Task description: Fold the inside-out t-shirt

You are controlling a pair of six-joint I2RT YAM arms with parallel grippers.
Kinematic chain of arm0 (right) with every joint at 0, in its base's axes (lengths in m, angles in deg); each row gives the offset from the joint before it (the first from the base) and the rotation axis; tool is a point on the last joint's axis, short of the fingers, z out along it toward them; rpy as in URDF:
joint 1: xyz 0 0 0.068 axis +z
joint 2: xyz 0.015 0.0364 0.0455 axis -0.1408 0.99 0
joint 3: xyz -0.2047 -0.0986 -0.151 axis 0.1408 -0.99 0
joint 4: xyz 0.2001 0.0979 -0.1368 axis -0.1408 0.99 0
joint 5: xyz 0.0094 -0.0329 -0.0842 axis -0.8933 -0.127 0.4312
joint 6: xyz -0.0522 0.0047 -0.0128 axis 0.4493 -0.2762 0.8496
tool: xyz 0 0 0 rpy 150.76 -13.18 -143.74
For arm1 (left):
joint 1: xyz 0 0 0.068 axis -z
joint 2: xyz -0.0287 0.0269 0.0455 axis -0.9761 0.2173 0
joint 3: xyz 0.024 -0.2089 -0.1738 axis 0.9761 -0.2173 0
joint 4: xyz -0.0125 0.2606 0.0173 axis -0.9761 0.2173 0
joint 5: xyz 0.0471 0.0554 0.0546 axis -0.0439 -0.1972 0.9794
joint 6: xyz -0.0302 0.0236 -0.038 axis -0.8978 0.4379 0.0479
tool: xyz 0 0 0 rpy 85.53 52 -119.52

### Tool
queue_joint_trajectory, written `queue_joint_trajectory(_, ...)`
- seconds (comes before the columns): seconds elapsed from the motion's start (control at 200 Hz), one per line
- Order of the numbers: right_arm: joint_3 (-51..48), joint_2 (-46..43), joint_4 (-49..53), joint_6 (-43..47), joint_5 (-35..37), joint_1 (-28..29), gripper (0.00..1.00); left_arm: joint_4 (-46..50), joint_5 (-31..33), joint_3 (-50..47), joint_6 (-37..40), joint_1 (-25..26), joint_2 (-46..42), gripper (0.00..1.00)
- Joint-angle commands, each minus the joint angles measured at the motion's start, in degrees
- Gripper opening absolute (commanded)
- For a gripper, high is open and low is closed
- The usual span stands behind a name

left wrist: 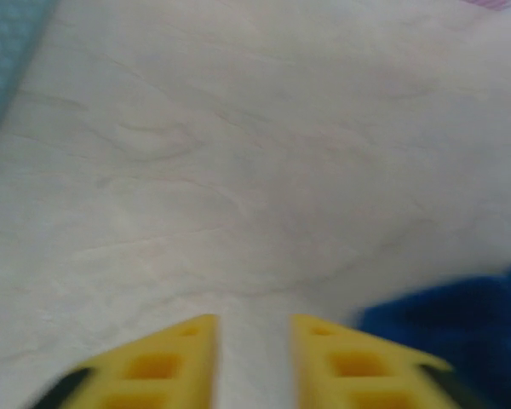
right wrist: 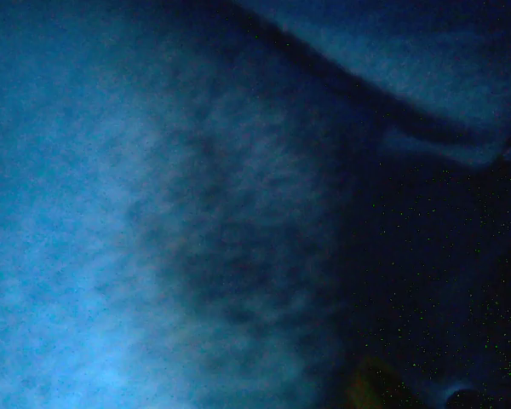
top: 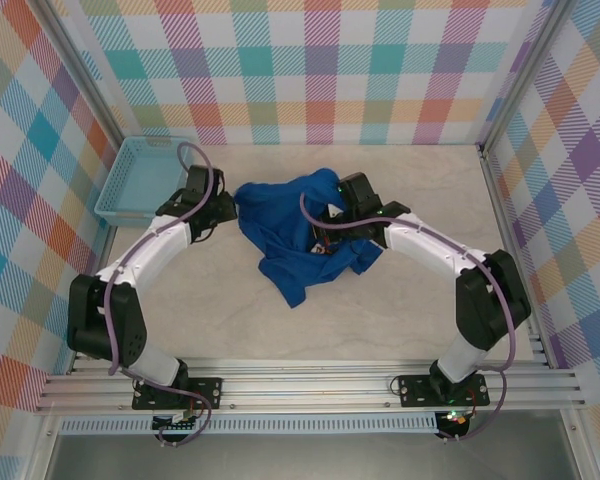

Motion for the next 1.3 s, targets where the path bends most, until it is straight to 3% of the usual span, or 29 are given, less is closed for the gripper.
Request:
queue_joint_trajectory(0.0, 3.8, 1.2, 1.1, -0.1, -1.4, -0.7, 0.0, -8.8, -15.1, -6.1, -1.0, -0.4, -9.6, 0.64)
queue_joint_trajectory(0.06, 4.2, 1.7, 1.2, -0.3, -1.9, -0.7, 0.0, -13.8, -19.5, -9.7, 0.1, 1.1, -14.5, 0.8)
queue_joint_trajectory(0.16, 4.7, 2.3, 1.2, -0.5, -3.0, -0.7, 0.0, -18.5, -23.9, -12.0, 3.4, 5.2, -18.8, 0.94)
queue_joint_trajectory(0.255, 5.2, 2.8, 1.1, -1.0, -4.4, -0.7, 0.0, -18.2, -26.9, -9.3, 7.2, 9.4, -16.0, 1.0)
queue_joint_trajectory(0.445, 5.0, 2.9, 1.1, -2.1, -5.9, -0.7, 0.0, -17.1, -27.1, -0.1, 10.9, 17.2, -5.4, 1.0)
queue_joint_trajectory(0.49, 4.8, 2.6, 1.0, -2.2, -6.2, -0.7, 0.0, -16.6, -27.0, 1.6, 11.2, 17.9, -2.9, 0.96)
queue_joint_trajectory(0.54, 4.4, 2.3, 0.9, -2.3, -6.6, -0.7, 0.0, -15.5, -25.6, 3.6, 11.4, 18.0, -0.7, 0.86)
queue_joint_trajectory(0.66, 2.8, 1.0, 0.9, -1.4, -6.7, -0.7, 0.0, -16.3, -20.4, 5.9, 8.4, 16.7, 1.8, 0.5)
queue_joint_trajectory(0.74, 1.3, -0.2, 1.5, -0.1, -6.4, -0.7, 0.0, -16.4, -21.3, 7.3, 6.2, 14.5, 2.1, 0.19)
queue_joint_trajectory(0.795, 0.0, -1.0, 2.0, 1.2, -6.5, -0.7, 0.0, -16.6, -21.0, 8.2, 4.4, 12.5, 2.2, 0.07)
queue_joint_trajectory(0.89, -2.6, -2.9, 2.0, 4.2, -9.7, -0.7, 0.0, -15.5, -19.0, 10.5, 2.7, 10.3, 3.5, 0.0)
queue_joint_trajectory(0.97, -5.0, -4.8, 1.3, 6.0, -12.1, -0.7, 0.0, -11.6, -15.7, 14.4, 0.7, 8.3, 6.2, 0.0)
queue_joint_trajectory(1.095, -7.5, -7.3, 0.7, 7.9, -14.6, -0.5, 0.0, -9.3, -16.0, 17.7, -4.6, 5.1, 10.1, 0.0)
queue_joint_trajectory(1.295, -6.3, -7.8, -0.4, 10.6, -18.7, 1.3, 0.0, -1.4, -13.5, 23.7, -5.6, 4.7, 17.9, 0.0)
